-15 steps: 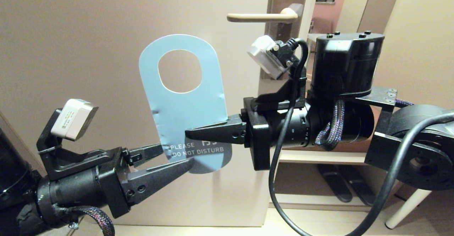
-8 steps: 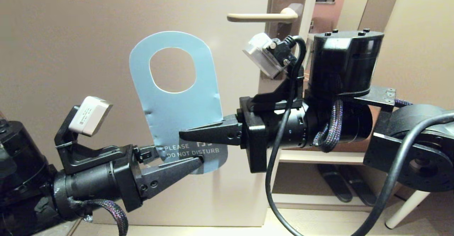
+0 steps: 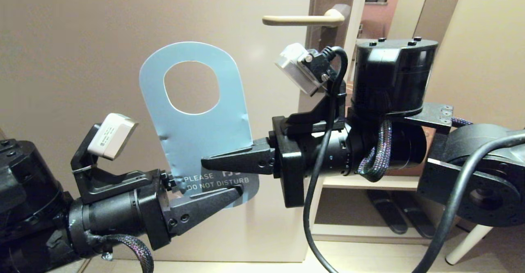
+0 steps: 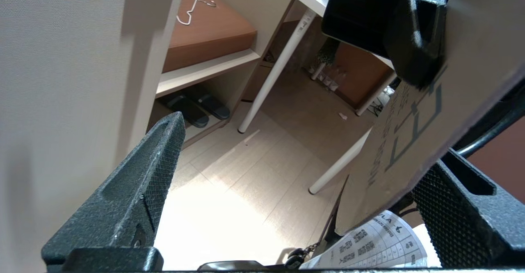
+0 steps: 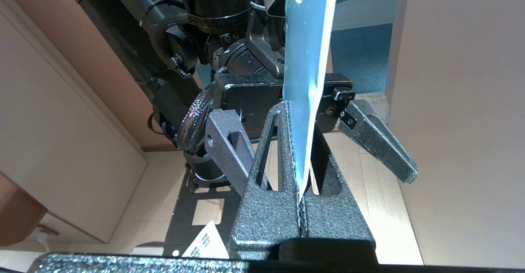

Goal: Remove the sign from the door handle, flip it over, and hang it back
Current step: Hand it to the other hand

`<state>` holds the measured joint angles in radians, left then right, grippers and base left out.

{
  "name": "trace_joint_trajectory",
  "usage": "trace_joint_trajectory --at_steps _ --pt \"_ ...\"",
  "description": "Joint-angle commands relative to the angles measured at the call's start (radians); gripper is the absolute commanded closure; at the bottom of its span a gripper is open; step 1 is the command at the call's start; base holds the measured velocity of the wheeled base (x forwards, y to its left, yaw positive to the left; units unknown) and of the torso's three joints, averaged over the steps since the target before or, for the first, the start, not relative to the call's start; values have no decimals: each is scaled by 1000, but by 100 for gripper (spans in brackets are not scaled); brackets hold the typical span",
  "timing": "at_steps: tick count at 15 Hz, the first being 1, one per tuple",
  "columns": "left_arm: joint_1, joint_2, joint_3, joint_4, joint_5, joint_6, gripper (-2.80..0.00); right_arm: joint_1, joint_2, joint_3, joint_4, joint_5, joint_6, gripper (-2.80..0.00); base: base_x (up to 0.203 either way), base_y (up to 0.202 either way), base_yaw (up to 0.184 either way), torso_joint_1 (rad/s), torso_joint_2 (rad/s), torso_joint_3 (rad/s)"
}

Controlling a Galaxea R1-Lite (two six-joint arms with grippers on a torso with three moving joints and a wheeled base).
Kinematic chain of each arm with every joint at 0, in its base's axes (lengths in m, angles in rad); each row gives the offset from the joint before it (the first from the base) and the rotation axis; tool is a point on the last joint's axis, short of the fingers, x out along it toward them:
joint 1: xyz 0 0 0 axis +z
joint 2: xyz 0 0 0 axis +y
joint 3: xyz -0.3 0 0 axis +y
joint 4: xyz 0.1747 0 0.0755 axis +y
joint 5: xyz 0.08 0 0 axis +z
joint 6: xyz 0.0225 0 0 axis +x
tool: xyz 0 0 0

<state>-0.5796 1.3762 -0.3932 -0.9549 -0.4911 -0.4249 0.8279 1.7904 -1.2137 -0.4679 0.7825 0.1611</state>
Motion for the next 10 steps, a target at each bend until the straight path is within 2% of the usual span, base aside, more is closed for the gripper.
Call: trace_joint_trajectory --at_steps 1,10 --pt "-2 -6 3 -5 -3 -3 -280 0 1 5 -3 4 1 0 0 0 0 0 0 0" --pt "-2 -19 8 -12 -3 -5 -280 0 23 0 -5 1 80 0 0 0 0 0 0 0"
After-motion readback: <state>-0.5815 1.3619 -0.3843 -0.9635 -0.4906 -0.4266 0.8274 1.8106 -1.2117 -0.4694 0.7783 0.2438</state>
